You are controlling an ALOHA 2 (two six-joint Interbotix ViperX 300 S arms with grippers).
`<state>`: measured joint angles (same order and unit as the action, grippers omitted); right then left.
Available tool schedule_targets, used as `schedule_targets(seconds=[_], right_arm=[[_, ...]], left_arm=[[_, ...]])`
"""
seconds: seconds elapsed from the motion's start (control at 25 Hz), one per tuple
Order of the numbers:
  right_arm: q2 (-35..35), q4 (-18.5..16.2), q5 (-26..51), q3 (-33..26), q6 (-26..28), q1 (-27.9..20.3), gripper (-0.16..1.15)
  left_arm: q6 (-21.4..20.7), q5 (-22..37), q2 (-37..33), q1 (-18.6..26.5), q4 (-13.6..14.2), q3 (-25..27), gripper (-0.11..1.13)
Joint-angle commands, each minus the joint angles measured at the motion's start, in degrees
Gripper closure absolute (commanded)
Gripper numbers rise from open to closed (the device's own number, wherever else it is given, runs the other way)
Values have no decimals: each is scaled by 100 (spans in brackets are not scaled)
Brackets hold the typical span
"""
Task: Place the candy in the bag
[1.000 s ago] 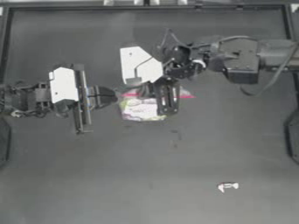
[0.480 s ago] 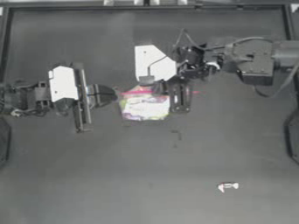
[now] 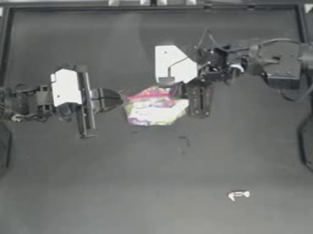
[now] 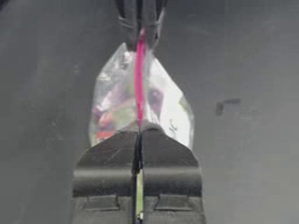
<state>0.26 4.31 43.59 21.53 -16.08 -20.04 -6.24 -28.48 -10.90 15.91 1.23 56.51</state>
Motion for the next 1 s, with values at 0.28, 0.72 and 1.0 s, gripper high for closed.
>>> schedule_targets(seconds=[0.28, 0.72, 1.0], right_arm=[[-589, -9, -123, 475, 132, -167, 92], [-923, -62, -202, 932, 352, -246, 92], [-1107, -44, -237, 1213, 387, -343, 92]], left_arm=[[-9, -26, -334, 9, 9, -35, 99], [-9, -35, -334, 9, 0, -35, 99], [-9, -26, -299, 9, 0, -35, 99]])
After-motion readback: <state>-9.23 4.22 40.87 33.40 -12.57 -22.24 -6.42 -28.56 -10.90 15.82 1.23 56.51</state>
